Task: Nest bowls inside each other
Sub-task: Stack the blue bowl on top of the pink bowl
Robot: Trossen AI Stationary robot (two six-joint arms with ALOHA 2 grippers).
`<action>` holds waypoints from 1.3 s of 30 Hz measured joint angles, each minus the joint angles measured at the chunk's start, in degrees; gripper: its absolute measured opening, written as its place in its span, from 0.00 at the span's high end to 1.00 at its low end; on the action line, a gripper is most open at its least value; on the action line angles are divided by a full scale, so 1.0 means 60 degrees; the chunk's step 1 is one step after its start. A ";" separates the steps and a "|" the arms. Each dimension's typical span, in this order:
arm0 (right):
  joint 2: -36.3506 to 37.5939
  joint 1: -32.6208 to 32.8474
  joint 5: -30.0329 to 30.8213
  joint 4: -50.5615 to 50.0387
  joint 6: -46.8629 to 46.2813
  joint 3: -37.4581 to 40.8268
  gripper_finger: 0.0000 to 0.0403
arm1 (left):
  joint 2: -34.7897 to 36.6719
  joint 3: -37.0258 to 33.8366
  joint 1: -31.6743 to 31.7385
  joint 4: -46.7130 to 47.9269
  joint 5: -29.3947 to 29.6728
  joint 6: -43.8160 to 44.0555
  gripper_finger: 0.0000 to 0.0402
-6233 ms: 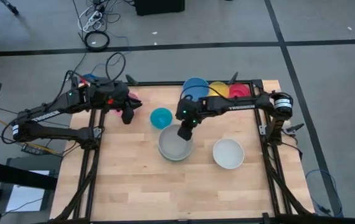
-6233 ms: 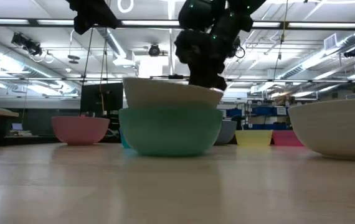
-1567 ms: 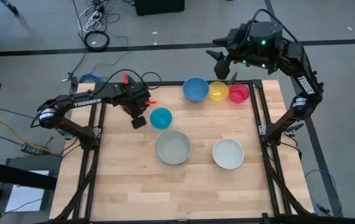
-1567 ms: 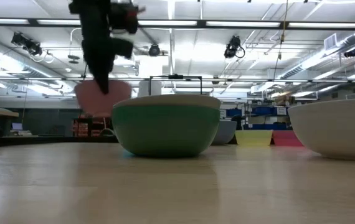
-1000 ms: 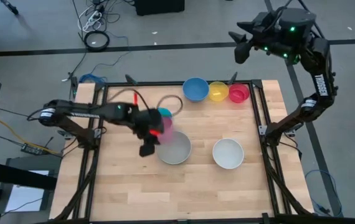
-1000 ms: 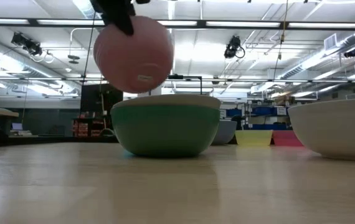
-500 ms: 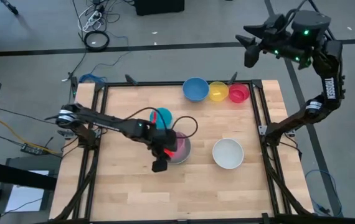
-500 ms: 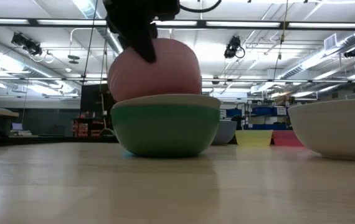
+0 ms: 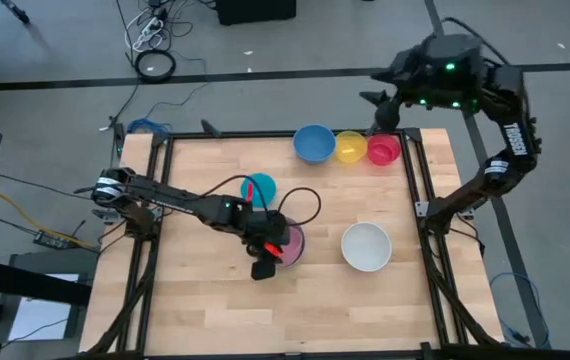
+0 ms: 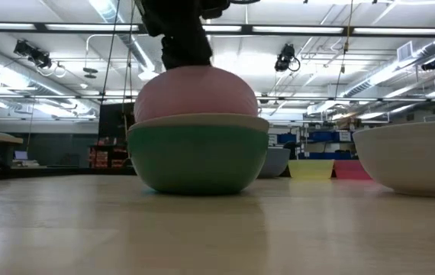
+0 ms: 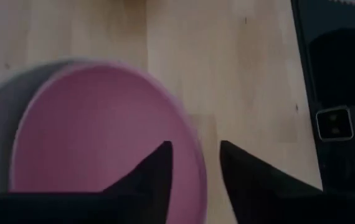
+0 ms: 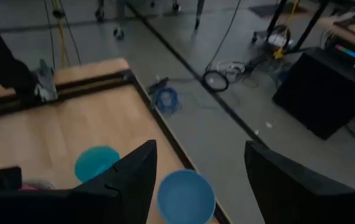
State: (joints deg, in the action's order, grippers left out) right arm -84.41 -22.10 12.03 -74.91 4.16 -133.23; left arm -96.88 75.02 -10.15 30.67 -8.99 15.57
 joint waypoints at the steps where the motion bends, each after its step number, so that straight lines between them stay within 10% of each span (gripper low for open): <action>1: -0.0103 0.0018 0.0000 0.0003 -0.0006 0.0062 0.43 | 0.0048 0.0000 0.0000 0.0012 0.0021 0.0010 0.59; 11: -0.1562 0.0192 -0.0273 -0.1569 -0.0097 0.0884 0.46 | 0.1402 -0.0007 0.0000 0.1117 0.1531 0.0268 0.42; 22: -0.2312 -0.0262 -0.1061 0.0275 0.0458 0.3820 0.47 | 0.4365 -0.0004 -0.0017 0.2616 0.4492 0.0727 0.41; 39: -0.2345 -0.2147 -0.3587 0.3440 0.0859 0.8247 0.47 | 0.6100 -0.0004 -0.0015 0.1283 0.4760 0.0518 0.41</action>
State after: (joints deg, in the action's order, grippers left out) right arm -98.48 -34.99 -9.49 -54.27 9.32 -83.74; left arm -60.28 75.00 -10.24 38.37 19.57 18.68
